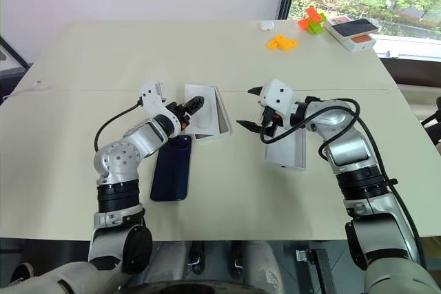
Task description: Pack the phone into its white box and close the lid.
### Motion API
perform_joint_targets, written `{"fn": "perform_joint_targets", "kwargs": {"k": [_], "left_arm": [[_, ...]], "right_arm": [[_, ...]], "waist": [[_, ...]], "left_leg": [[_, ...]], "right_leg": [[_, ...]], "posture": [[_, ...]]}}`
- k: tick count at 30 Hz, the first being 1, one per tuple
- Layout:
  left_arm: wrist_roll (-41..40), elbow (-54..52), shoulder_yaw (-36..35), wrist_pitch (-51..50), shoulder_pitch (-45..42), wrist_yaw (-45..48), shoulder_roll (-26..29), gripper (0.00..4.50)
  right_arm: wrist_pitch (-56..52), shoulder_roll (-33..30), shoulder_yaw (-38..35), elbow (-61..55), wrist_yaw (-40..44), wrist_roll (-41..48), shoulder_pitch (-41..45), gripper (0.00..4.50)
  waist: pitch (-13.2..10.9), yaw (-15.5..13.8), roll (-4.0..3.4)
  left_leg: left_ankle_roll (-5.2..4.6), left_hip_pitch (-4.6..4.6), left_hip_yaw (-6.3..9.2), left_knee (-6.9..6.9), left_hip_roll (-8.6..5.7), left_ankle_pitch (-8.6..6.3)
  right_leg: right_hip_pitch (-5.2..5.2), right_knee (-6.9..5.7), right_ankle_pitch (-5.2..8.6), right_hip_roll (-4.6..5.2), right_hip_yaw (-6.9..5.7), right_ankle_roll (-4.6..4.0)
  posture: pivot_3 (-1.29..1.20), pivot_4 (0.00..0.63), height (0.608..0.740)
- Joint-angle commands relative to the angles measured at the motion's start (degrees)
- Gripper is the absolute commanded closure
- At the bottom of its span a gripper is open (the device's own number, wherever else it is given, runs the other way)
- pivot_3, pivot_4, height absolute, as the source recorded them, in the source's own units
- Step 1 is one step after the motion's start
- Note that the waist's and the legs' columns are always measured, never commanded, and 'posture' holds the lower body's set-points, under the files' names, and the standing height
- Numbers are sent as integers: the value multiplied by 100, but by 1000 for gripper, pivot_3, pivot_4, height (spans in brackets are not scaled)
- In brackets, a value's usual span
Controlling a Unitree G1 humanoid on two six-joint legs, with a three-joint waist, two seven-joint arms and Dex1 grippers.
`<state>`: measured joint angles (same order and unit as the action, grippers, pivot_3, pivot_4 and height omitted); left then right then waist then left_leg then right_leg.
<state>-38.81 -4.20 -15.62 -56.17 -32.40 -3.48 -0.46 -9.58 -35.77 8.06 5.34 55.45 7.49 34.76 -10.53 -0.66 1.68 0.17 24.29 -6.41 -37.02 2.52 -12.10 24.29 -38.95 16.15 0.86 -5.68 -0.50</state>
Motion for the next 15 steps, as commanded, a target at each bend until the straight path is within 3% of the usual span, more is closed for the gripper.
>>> {"fn": "perform_joint_targets", "kwargs": {"k": [1,5,15], "left_arm": [[-273,-390,202,-369,6,343,168,731],[-185,-615,525,-594,160,666,553,731],[-204,-1059,761,-835,555,869,687,731]], "right_arm": [[73,21,-112,-153,-41,24,103,0],[78,24,-108,-151,-38,9,90,0],[88,22,-120,-183,-31,7,60,0]], "waist": [[0,-2,0],[0,-5,0],[0,-4,-1]], "left_leg": [[0,0,0,0,0,0],[1,1,0,0,0,0],[0,1,1,1,0,-1]], "right_leg": [[0,0,0,0,0,0],[0,1,0,2,0,-1],[0,2,0,2,0,-2]], "posture": [[0,150,737],[0,150,737],[0,150,737]]}}
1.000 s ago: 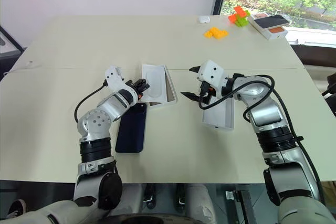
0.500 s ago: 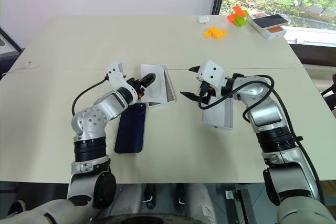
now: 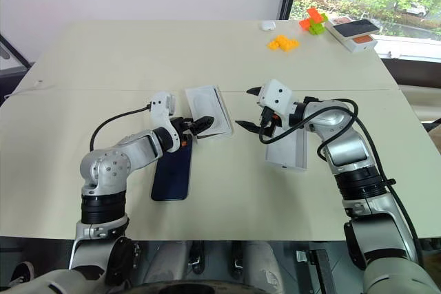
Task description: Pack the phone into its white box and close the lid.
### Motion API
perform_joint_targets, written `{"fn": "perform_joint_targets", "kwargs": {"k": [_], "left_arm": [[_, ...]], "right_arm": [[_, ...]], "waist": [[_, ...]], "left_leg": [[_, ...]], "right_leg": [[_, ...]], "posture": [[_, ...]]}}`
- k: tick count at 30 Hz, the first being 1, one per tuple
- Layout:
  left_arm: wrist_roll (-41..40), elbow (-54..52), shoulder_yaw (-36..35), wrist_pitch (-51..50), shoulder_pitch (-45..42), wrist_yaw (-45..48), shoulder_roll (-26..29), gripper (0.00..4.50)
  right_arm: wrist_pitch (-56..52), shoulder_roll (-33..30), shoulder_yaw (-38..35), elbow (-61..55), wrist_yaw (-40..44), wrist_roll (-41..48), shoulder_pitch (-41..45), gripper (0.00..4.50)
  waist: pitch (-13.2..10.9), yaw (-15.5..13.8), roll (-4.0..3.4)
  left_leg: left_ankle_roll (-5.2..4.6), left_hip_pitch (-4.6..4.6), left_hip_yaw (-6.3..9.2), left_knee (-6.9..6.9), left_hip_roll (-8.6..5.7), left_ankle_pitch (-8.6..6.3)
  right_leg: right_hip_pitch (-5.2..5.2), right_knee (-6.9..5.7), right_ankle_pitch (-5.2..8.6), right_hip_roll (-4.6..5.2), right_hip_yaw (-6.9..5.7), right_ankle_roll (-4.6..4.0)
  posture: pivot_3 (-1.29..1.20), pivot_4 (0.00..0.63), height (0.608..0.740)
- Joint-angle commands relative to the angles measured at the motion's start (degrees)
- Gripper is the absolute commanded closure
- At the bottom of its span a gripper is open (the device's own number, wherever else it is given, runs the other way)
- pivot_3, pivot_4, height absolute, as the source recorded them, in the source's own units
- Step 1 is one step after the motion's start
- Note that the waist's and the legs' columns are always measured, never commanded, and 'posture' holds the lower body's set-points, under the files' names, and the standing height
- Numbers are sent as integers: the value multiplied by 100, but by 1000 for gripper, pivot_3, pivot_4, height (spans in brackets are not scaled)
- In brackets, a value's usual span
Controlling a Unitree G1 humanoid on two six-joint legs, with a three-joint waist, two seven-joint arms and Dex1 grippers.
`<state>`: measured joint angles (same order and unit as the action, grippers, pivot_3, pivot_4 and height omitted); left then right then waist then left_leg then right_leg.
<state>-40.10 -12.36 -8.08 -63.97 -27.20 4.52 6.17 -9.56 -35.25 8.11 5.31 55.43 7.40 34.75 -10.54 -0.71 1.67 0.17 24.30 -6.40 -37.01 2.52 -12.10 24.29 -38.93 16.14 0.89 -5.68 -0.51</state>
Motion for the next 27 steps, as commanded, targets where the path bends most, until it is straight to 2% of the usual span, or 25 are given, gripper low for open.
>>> {"fn": "perform_joint_targets", "kwargs": {"k": [1,8,10,16,22,23,25,27], "left_arm": [[-41,-227,28,-33,40,96,48,731],[192,-31,169,194,-129,308,168,731],[50,-108,-79,19,-179,340,312,731],[-154,-601,-84,-389,-72,633,858,731],[-168,-807,-341,-227,-41,575,843,731],[-207,-651,-512,-166,-172,459,703,961],[-25,-379,-391,52,-382,466,622,1625],[161,-95,-174,204,-534,495,522,2609]], "right_arm": [[88,-31,-126,-179,-27,17,59,0],[107,1,-87,-160,-29,-29,103,0],[108,-26,-111,-169,-15,-25,74,0],[91,-47,-135,-181,-11,-9,46,0],[110,-18,-116,-113,-11,-20,97,0],[112,-13,-112,-106,-7,-20,101,0],[138,-3,-94,-74,-3,-35,119,0],[154,11,-87,-21,-1,-45,164,0]], "waist": [[0,0,0],[0,-1,0],[0,1,0],[-1,9,-1],[-1,-1,-1],[-1,0,-1],[-1,-5,-1],[-1,-9,-1]], "left_leg": [[0,0,0,0,0,0],[-1,0,0,0,0,0],[-1,0,0,0,0,-1],[-1,0,0,7,2,-1],[-1,4,0,5,1,-1],[-1,4,1,5,1,-1],[-1,4,1,5,1,-1],[-1,5,1,4,-1,-1]], "right_leg": [[0,0,0,0,0,0],[0,1,1,0,0,1],[0,1,0,0,0,1],[5,1,1,-1,0,1],[5,3,1,1,0,1],[5,3,1,1,0,1],[5,3,1,0,0,1],[5,3,1,0,0,1]], "posture": [[0,150,737],[0,150,737],[0,150,737],[0,150,737],[0,150,737],[0,150,737],[0,150,737],[0,150,737]]}}
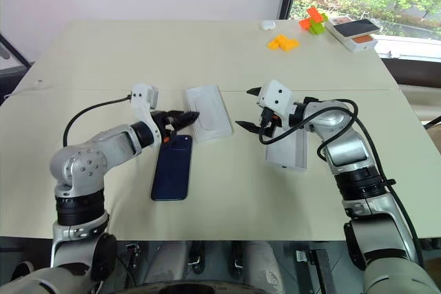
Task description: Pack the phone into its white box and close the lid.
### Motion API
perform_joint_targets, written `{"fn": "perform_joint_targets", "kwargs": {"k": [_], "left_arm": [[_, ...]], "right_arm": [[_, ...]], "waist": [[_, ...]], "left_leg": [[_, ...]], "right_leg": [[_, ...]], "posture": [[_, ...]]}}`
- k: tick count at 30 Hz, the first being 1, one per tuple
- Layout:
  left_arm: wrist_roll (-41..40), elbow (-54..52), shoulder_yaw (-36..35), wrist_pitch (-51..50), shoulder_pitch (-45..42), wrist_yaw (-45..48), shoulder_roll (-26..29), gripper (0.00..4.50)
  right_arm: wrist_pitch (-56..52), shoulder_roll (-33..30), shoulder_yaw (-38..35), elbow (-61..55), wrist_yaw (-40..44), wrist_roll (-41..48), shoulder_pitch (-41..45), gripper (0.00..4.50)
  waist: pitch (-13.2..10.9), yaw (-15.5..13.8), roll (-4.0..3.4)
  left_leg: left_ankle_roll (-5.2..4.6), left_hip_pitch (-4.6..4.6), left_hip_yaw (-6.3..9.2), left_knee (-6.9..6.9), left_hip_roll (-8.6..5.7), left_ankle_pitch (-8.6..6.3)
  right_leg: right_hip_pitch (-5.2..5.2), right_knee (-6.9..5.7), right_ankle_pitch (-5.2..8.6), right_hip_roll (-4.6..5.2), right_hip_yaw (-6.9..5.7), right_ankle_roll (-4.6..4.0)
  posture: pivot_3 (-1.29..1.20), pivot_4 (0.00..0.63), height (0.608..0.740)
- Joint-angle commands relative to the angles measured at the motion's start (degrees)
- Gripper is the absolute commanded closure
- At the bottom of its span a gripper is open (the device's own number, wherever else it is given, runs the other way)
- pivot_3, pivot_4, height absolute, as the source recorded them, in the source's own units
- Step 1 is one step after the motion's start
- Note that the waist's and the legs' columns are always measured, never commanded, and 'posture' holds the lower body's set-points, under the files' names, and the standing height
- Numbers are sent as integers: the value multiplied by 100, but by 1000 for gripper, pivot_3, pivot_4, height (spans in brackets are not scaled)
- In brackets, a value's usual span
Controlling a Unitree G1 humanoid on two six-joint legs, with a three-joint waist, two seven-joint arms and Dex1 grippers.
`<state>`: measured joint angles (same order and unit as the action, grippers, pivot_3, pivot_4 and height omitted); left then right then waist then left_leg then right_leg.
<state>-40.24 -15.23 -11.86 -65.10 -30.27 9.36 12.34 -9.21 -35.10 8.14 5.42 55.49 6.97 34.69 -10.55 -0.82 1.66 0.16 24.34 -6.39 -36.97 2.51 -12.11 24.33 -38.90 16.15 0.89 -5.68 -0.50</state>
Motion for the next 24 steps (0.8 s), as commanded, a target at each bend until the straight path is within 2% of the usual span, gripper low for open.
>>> {"fn": "perform_joint_targets", "kwargs": {"k": [1,3,4,9,14,20,24], "left_arm": [[282,391,329,453,-293,48,-179,3105],[481,742,533,682,-379,106,-296,4186],[573,877,614,762,-403,123,-330,4436],[1077,1863,1053,1067,-575,188,-479,4436],[1152,2214,1110,660,-651,255,-393,4436],[1208,1928,994,915,-761,405,-357,4436],[1150,1259,922,881,-707,588,-25,4436]], "right_arm": [[141,3,-87,4,-14,-18,200,0],[170,15,-80,55,-22,-41,238,0],[180,18,-78,69,-22,-46,246,0],[201,29,-80,33,-54,-74,228,0],[192,-10,-129,-34,-106,-101,145,0],[194,8,-120,-33,-159,-103,153,0],[211,8,-128,31,-149,-89,196,0]], "waist": [[0,5,0],[0,5,0],[0,6,0],[0,21,0],[0,21,0],[0,22,0],[-1,28,0]], "left_leg": [[-1,1,0,-1,-1,0],[-1,2,-1,0,-2,0],[-1,3,-1,-1,-2,0],[-1,1,-1,1,0,0],[-1,1,-1,2,1,0],[0,1,-1,2,2,0],[0,2,0,2,2,0]], "right_leg": [[0,1,0,0,0,0],[0,3,0,1,0,0],[0,3,-1,1,0,0],[0,3,-1,-2,0,0],[2,3,0,-1,0,0],[2,3,-1,-1,0,-1],[3,3,-1,-1,0,-1]], "posture": [[0,150,737],[0,150,737],[0,150,737],[0,150,737],[0,150,737],[0,150,737],[0,150,737]]}}
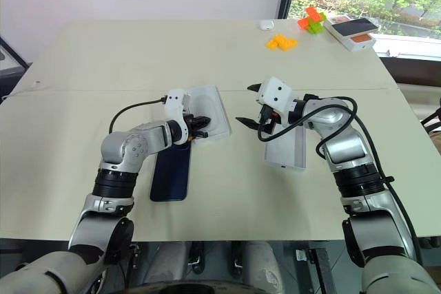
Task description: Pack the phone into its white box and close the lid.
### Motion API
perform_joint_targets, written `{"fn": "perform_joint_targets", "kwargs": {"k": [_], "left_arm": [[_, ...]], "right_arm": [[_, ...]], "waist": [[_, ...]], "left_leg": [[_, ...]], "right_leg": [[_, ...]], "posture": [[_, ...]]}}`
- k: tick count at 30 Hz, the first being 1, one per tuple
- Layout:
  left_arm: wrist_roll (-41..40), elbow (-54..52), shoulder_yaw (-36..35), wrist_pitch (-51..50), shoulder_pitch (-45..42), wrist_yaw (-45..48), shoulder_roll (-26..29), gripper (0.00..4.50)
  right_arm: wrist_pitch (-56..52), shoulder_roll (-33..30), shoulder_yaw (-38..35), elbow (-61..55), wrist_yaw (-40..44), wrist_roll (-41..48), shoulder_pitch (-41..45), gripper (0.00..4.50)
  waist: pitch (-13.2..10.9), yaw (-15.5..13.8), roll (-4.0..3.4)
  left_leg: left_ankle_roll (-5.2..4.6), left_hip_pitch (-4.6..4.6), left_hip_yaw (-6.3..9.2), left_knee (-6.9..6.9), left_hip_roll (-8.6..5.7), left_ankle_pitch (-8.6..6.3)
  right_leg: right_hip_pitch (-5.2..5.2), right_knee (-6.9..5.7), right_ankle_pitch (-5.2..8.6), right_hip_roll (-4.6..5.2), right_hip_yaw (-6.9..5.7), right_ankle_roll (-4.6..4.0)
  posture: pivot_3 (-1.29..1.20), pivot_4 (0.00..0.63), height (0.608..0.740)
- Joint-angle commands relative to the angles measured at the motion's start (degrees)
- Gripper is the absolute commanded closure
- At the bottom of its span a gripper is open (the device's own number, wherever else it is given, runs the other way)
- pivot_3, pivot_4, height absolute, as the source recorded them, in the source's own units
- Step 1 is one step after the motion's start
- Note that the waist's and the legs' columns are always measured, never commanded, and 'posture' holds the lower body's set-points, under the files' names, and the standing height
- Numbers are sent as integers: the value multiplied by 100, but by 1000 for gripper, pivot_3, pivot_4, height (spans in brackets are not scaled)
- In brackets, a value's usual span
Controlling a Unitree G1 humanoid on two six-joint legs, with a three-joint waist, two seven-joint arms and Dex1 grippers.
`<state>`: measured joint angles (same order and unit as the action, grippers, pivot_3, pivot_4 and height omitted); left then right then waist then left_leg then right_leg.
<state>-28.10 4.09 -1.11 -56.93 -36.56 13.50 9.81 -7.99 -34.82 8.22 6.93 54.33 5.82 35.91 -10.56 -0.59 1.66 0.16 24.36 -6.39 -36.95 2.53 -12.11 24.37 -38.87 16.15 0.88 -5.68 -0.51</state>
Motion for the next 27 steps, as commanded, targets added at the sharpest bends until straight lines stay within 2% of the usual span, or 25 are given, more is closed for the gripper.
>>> {"fn": "perform_joint_targets", "kwargs": {"k": [1,8,13,14,16,17,21,23,24,27], "left_arm": [[-86,-831,-175,43,-49,214,317,4436],[-612,-1797,-929,-396,346,564,1103,4436],[-1488,-2227,-1848,-975,934,902,1573,4436],[-1924,-2261,-2171,-1290,1030,1029,1678,4201],[-2340,-2372,-2641,-1644,1193,1080,1955,3602],[-2599,-2317,-2916,-1864,1197,1049,2044,3087],[-3593,-2117,-3835,-2637,1516,1163,2493,1015],[-3602,-2096,-3940,-2814,1847,1110,2716,20],[-3652,-2121,-3979,-2869,2106,1186,2834,0],[-3933,-2018,-4187,-3149,2760,1395,3014,0]], "right_arm": [[93,-20,-140,-109,-28,32,80,0],[25,-24,-197,-105,91,181,137,0],[-58,-48,-192,-386,201,307,59,0],[-75,-45,-150,-538,230,321,5,0],[-314,22,-126,-908,297,520,-86,540],[-366,52,-104,-1036,276,534,-111,910],[-516,162,32,-1332,190,511,-200,2919],[-449,169,148,-1475,204,425,-306,3985],[-429,204,207,-1568,176,393,-354,4438],[-129,262,509,-1796,128,114,-525,4438]], "waist": [[0,6,0],[-1,9,-1],[-2,11,-2],[-2,10,-2],[-2,10,-2],[-2,9,-2],[-2,6,-2],[-2,7,-2],[-3,8,-3],[-3,13,-3]], "left_leg": [[2,0,0,0,0,1],[3,-1,0,2,1,2],[2,-1,0,3,2,1],[1,0,0,2,2,1],[0,0,1,2,2,0],[0,0,1,2,3,0],[0,-1,3,2,3,-1],[0,-1,3,4,2,-1],[0,-1,3,5,2,-1],[1,-1,3,8,2,-2]], "right_leg": [[0,0,-1,0,0,-1],[0,0,0,0,0,-1],[1,0,0,1,0,-1],[1,0,0,1,0,-1],[1,0,1,1,0,-1],[1,0,1,1,0,0],[1,0,2,2,0,1],[1,1,3,3,0,1],[1,1,3,3,0,1],[4,3,3,7,0,0]], "posture": [[0,150,737],[0,150,737],[0,150,737],[0,150,737],[0,150,737],[0,150,737],[0,150,737],[0,150,737],[0,150,737],[0,150,737]]}}
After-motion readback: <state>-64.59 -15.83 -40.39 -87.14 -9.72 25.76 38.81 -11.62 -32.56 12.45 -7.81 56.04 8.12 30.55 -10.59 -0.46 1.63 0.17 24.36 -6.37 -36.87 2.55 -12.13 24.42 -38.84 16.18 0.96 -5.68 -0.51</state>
